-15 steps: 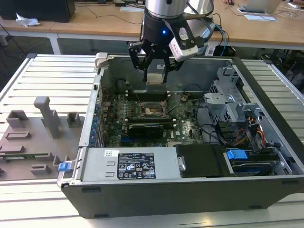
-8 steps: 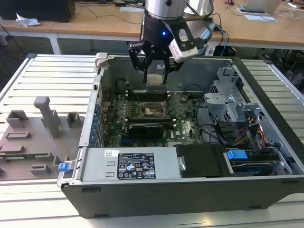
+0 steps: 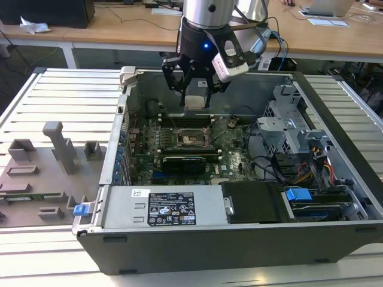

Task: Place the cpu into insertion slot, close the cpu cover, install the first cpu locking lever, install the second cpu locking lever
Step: 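Place the cpu into insertion slot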

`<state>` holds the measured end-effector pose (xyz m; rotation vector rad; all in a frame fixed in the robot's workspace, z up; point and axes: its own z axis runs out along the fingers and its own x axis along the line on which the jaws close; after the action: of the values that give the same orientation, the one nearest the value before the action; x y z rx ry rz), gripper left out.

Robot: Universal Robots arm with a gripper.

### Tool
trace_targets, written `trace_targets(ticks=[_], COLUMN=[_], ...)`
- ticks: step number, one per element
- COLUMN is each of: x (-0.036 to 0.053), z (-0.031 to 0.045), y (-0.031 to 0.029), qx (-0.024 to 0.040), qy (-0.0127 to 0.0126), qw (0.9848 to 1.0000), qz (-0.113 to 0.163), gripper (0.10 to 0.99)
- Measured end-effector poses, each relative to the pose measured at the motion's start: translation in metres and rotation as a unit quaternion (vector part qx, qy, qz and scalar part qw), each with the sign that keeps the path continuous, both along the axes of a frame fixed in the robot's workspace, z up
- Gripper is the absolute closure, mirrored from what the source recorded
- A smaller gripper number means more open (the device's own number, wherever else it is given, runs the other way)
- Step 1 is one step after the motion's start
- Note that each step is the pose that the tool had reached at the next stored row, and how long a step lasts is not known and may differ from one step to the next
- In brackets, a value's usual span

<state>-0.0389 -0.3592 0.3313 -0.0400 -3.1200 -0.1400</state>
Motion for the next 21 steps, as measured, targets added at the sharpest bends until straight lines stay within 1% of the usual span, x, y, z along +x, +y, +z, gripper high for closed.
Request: trace_targets(ticks=[10, 18, 21], x=[0.0000, 0.0000, 0.0000], z=[-0.0088, -0.0185, -0.0208], y=[0.0000, 0.0000, 0.0000], qx=[0.0000, 0.0000, 0.0000], qy=[0.0000, 0.0000, 0.0000], qw=[1.0000, 1.0000, 1.0000], qz=[0.000, 0.000, 0.000], gripper=[0.545, 0.545, 0.545])
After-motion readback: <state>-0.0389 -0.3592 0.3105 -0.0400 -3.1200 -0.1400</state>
